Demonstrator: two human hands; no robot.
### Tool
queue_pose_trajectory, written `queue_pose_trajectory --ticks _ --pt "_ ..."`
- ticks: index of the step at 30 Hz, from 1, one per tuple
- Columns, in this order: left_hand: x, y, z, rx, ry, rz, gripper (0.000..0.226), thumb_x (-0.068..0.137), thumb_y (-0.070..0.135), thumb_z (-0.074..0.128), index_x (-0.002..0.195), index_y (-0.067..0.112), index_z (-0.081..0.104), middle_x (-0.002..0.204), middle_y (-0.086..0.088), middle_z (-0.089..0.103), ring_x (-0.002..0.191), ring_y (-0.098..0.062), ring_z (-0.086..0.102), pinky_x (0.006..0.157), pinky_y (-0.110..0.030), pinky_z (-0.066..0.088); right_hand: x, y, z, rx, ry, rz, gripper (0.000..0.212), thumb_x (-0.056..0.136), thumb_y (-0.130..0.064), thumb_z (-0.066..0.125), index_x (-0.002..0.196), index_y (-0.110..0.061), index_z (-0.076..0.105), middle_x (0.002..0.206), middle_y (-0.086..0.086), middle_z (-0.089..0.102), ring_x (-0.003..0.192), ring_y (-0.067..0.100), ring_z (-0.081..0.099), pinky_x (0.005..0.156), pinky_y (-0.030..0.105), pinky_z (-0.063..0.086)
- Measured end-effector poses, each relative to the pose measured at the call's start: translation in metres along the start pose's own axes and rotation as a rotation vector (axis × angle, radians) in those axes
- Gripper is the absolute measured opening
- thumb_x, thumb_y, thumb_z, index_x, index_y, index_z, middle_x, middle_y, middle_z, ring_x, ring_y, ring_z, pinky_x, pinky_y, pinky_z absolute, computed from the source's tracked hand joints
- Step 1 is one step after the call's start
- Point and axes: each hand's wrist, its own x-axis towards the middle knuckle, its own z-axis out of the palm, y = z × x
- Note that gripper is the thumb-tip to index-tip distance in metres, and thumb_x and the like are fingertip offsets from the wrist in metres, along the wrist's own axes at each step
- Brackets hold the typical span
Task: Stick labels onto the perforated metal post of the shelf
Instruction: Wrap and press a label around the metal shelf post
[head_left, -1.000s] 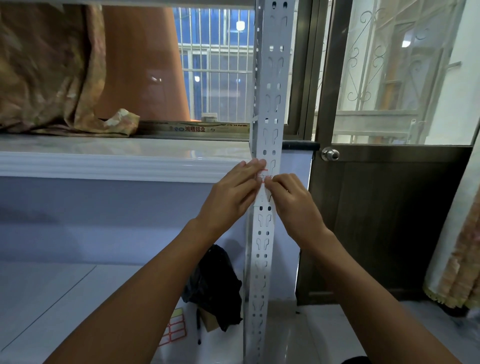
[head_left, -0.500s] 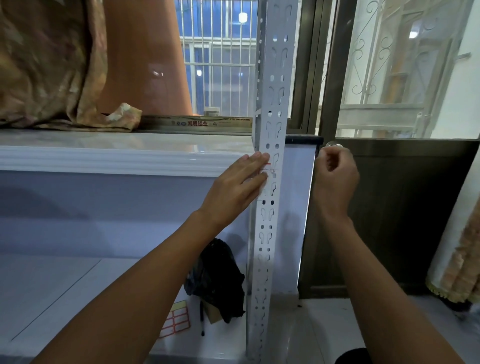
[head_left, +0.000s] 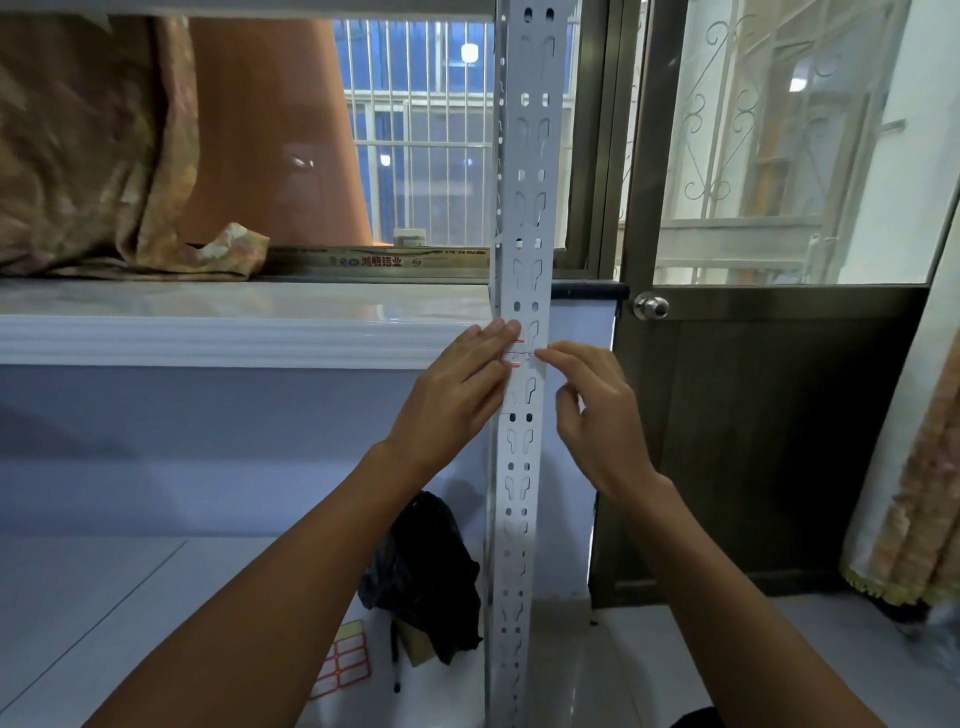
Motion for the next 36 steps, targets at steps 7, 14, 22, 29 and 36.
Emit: queue_pose_trajectory --ticks 7,14,22,29,36 --pt "-0.003 0.001 0.003 0.0 -0.003 -0.015 0.008 0.098 0.006 0.062 0.099 0.0 0.067 0.148 -0.013 0.052 0.142 -0.025 0.045 0.118 -0.043 0.037 0.004 -0.003 0.015 -0.135 0.064 -0.138 0.019 0.094 -0.009 0.069 0.111 -0.001 0.071 0.102 0.011 0.066 0.093 0.026 0.06 0.077 0.038 0.054" --pt "-0.004 0.0 0.005 0.011 -0.007 -0.029 0.032 0.097 0.008 0.064 0.128 0.001 0.065 0.15 -0.013 0.05 0.143 -0.026 0.044 0.12 -0.042 0.035 0.015 0.001 0.013 -0.254 -0.042 -0.174 0.022 0.085 -0.005 0.077 0.105 -0.001 0.069 0.099 0.013 0.066 0.09 0.027 0.063 0.075 0.04 0.057" --pt "-0.005 -0.002 0.007 0.015 0.003 -0.011 0.024 0.098 0.009 0.062 0.119 0.0 0.069 0.148 -0.015 0.053 0.141 -0.028 0.047 0.117 -0.044 0.038 0.043 0.013 -0.002 -0.095 0.164 0.131 0.004 0.098 -0.007 0.06 0.1 -0.004 0.063 0.095 0.009 0.063 0.085 0.019 0.059 0.078 0.036 0.056" --pt "0.002 0.011 0.004 -0.009 0.067 -0.105 0.021 0.096 0.009 0.067 0.115 0.001 0.07 0.14 -0.01 0.061 0.135 -0.024 0.054 0.115 -0.04 0.04 0.014 -0.001 -0.005 -0.054 -0.015 -0.123 0.017 0.095 -0.007 0.066 0.11 -0.001 0.069 0.108 0.012 0.069 0.099 0.025 0.066 0.088 0.033 0.057" --pt "0.017 0.013 -0.009 -0.046 0.069 -0.204 0.019 0.093 0.014 0.071 0.111 0.007 0.071 0.126 -0.003 0.069 0.115 -0.019 0.064 0.099 -0.035 0.049 0.021 -0.008 0.004 -0.08 -0.026 -0.067 0.015 0.096 -0.009 0.066 0.108 -0.003 0.07 0.1 0.01 0.064 0.095 0.025 0.059 0.081 0.028 0.049"
